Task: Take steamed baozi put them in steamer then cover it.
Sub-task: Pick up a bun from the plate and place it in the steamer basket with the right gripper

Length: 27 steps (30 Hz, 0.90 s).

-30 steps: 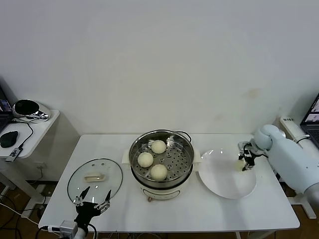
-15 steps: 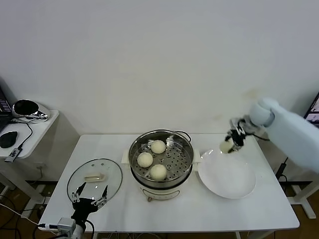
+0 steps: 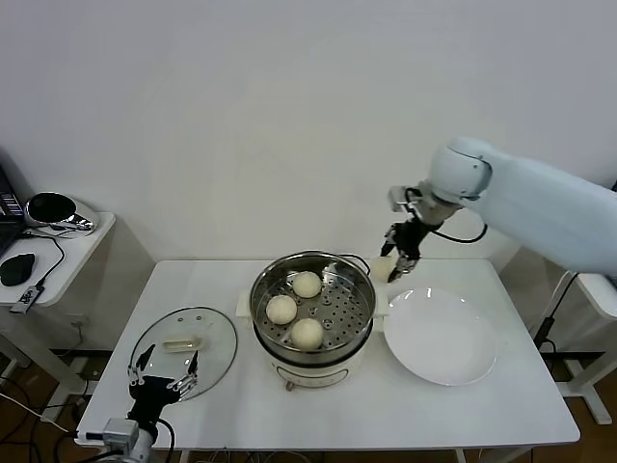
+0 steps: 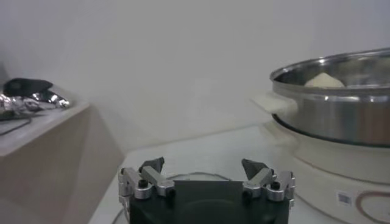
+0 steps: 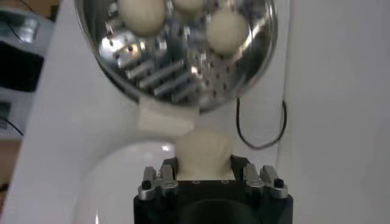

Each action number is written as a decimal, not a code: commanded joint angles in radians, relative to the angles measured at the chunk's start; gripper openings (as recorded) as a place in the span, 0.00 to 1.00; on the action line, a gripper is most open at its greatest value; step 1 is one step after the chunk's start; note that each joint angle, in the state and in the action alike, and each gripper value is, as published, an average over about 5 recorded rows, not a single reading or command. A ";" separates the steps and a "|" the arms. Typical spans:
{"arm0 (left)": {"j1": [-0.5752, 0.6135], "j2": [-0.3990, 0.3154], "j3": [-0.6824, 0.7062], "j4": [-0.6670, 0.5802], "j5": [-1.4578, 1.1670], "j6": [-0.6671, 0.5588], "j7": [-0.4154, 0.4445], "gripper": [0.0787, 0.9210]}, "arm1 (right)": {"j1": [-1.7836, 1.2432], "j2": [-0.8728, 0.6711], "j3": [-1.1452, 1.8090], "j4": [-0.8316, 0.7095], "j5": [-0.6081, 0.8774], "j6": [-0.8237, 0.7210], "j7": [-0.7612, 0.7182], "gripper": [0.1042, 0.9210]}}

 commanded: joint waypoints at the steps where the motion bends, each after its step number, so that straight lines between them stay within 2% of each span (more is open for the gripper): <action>1: -0.008 0.000 -0.006 0.001 -0.004 -0.006 -0.003 0.88 | 0.082 0.146 -0.144 0.024 0.146 -0.112 0.026 0.55; 13: -0.022 0.002 -0.001 0.003 -0.016 -0.004 0.000 0.88 | -0.052 0.237 -0.102 -0.045 0.069 -0.180 0.089 0.55; 27: -0.024 -0.002 0.009 0.012 -0.019 -0.006 -0.001 0.88 | -0.134 0.265 -0.094 -0.073 0.031 -0.242 0.159 0.54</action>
